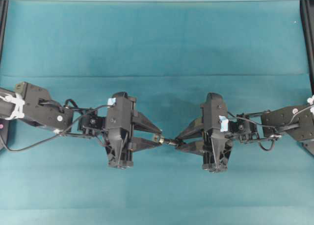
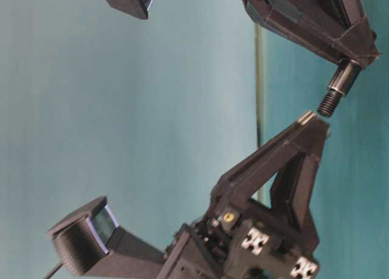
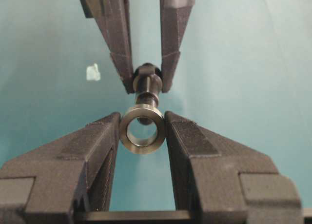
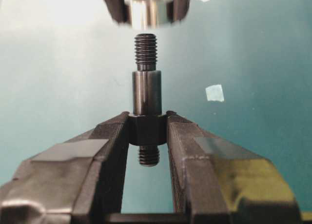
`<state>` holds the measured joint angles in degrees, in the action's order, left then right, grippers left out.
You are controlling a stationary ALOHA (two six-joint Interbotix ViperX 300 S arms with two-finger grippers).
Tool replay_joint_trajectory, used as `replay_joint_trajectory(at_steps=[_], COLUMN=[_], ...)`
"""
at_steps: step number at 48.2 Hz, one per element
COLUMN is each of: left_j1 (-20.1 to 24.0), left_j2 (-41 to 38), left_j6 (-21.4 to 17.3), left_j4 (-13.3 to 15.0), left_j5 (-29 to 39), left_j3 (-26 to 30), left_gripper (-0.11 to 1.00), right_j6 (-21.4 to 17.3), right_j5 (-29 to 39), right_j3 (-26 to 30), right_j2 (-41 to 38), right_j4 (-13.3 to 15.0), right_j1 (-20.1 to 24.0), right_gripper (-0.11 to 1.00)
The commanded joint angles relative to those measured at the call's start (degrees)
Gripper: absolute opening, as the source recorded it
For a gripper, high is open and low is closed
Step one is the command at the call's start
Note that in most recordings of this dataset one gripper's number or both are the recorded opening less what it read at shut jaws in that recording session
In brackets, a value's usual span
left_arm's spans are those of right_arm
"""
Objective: Insert the washer onto the shaft with both hands.
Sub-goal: 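Push the washer with left gripper onto the shaft's threaded end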
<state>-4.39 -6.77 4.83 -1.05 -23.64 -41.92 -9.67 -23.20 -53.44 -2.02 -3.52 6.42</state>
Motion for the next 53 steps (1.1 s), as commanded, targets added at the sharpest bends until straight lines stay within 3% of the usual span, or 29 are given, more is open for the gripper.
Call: replay_joint_trajectory(at_steps=[1, 53], left_j1=[-0.18, -0.18], left_j2=[0.00, -2.72], left_j6=[0.09, 0.00], left_j4=[-0.09, -0.09], left_j5=[-0.70, -0.62], left_j3=[1.32, 3.34], left_gripper=[0.36, 0.36], right_j6=[-0.44, 0.09], right_j5=[-1.05, -1.41], right_j3=[0.88, 1.58], right_j2=[0.35, -0.09], right_j4=[0.00, 0.09], right_j1=[0.18, -0.70], right_gripper=[0.00, 0.00])
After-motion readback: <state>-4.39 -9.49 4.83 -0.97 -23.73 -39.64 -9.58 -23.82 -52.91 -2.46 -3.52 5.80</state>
